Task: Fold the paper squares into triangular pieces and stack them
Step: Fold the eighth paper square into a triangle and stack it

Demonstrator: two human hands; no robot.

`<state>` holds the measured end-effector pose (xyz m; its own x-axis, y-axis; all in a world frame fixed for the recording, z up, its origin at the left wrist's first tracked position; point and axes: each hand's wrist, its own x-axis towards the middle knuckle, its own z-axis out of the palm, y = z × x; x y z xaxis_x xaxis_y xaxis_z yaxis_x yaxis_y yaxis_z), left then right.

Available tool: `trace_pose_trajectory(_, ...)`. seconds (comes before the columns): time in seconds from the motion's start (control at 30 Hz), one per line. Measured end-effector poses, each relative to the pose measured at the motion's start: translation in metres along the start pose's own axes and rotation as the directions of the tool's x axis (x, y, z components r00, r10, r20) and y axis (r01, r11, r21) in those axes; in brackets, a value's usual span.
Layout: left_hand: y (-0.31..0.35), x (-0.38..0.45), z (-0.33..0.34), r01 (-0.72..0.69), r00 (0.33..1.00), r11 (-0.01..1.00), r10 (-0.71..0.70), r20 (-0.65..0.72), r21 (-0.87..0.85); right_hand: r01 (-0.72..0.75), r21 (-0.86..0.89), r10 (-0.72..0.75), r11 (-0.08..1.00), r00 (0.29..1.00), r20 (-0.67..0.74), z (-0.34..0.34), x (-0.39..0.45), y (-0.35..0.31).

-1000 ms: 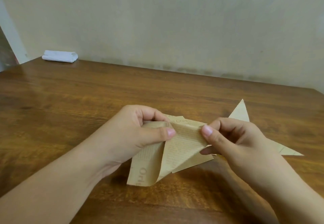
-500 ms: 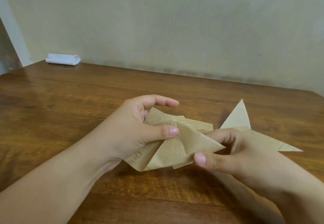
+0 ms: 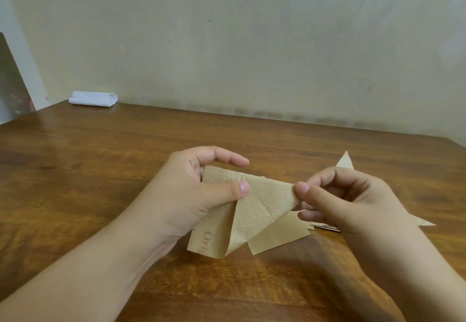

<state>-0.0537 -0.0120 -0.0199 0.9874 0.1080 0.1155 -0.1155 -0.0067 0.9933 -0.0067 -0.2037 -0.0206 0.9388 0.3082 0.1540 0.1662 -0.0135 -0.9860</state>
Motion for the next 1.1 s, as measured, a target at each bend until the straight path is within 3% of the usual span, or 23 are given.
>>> trace_pose_trajectory(0.17, -0.001, 0.001, 0.0, -0.029, 1.0, 0.996, 0.028, 0.007, 0.085, -0.003, 0.006, 0.003, 1.0, 1.0, -0.023, 0.001, 0.0, 0.002)
trace_pose_trajectory(0.4, -0.003, 0.0, 0.003, -0.07, 0.998, 0.997, 0.07, -0.002, 0.037, 0.041, 0.076, -0.035, 0.996, 0.996, -0.077, 0.001, 0.0, 0.002)
trace_pose_trajectory(0.53, -0.004, 0.0, 0.006, -0.112, 0.993, 0.994, 0.112, -0.045, 0.003, -0.073, 0.201, 0.074, 0.977, 0.997, 0.006, 0.005, 0.0, 0.003)
trace_pose_trajectory(0.63, -0.004, -0.001, 0.008, -0.126, 0.99, 0.992, 0.125, -0.059, -0.012, -0.125, 0.187, 0.111, 0.974, 0.99, 0.083, 0.008, -0.002, 0.003)
trace_pose_trajectory(0.93, -0.004, -0.002, 0.012, -0.172, 0.982, 0.978, 0.179, -0.054, 0.116, -0.04, 0.022, 0.04, 0.999, 0.999, 0.026, 0.006, -0.002, 0.004)
trace_pose_trajectory(1.1, -0.004, -0.001, 0.012, -0.222, 0.968, 0.969, 0.232, -0.098, 0.108, -0.037, 0.041, 0.036, 0.998, 0.999, 0.022, 0.005, -0.002, 0.006)
